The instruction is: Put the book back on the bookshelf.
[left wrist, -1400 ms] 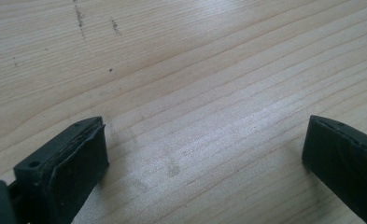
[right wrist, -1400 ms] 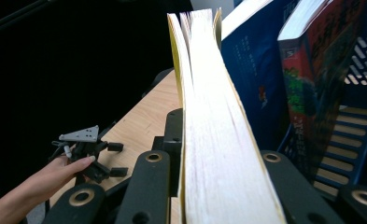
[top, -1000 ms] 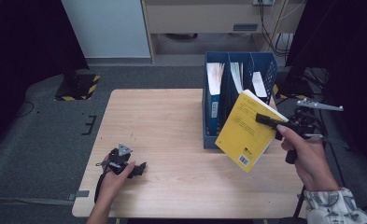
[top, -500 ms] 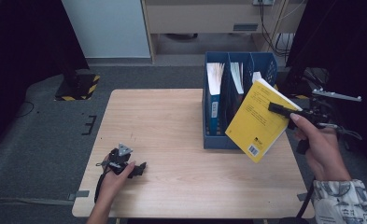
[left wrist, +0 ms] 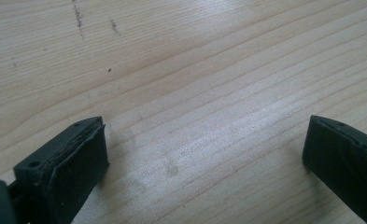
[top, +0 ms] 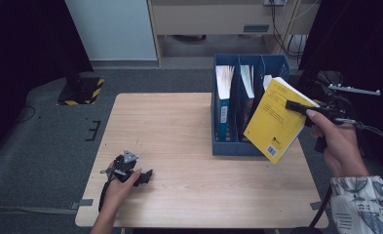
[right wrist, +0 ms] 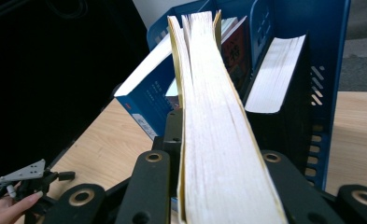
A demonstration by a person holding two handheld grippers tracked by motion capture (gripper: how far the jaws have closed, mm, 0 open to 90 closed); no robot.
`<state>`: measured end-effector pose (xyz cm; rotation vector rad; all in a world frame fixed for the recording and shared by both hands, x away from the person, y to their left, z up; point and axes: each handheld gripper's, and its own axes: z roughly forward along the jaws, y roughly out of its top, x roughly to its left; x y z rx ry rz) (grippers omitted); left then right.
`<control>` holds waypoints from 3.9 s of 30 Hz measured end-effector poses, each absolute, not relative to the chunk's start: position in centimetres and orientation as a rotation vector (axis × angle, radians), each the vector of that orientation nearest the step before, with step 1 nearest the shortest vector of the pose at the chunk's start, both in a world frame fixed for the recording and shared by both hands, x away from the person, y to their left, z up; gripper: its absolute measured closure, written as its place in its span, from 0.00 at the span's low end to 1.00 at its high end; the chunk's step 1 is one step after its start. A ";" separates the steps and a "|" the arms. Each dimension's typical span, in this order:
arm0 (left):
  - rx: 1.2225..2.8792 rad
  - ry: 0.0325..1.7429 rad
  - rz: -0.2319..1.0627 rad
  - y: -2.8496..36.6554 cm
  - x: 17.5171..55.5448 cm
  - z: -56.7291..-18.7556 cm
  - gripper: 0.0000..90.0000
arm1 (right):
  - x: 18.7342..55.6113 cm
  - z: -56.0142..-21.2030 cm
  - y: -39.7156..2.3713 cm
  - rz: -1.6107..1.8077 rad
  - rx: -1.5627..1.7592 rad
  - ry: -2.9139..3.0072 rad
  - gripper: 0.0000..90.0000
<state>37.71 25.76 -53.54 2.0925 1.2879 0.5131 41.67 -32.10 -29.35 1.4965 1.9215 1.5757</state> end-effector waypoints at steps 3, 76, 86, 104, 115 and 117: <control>2.092 1.287 0.513 25.8 37.7 -53.5 0.00 | 41.8 -29.3 -32.2 1.558 1.500 1.921 0.83; 2.093 1.277 0.511 25.6 37.8 -53.6 0.00 | 48.2 -27.7 -26.7 1.370 1.545 1.814 0.83; 2.092 1.276 0.509 25.5 37.8 -53.6 0.00 | 49.7 -27.9 -24.6 1.352 1.558 1.771 0.83; 2.096 1.271 0.504 25.4 37.8 -53.5 0.00 | 51.9 -29.4 -23.4 1.356 1.592 1.706 0.83; 2.097 1.268 0.504 25.3 37.8 -53.5 0.00 | 52.1 -29.9 -23.4 1.361 1.597 1.690 0.83; 2.097 1.268 0.504 25.3 37.8 -53.5 0.00 | 52.2 -29.9 -23.4 1.363 1.599 1.687 0.83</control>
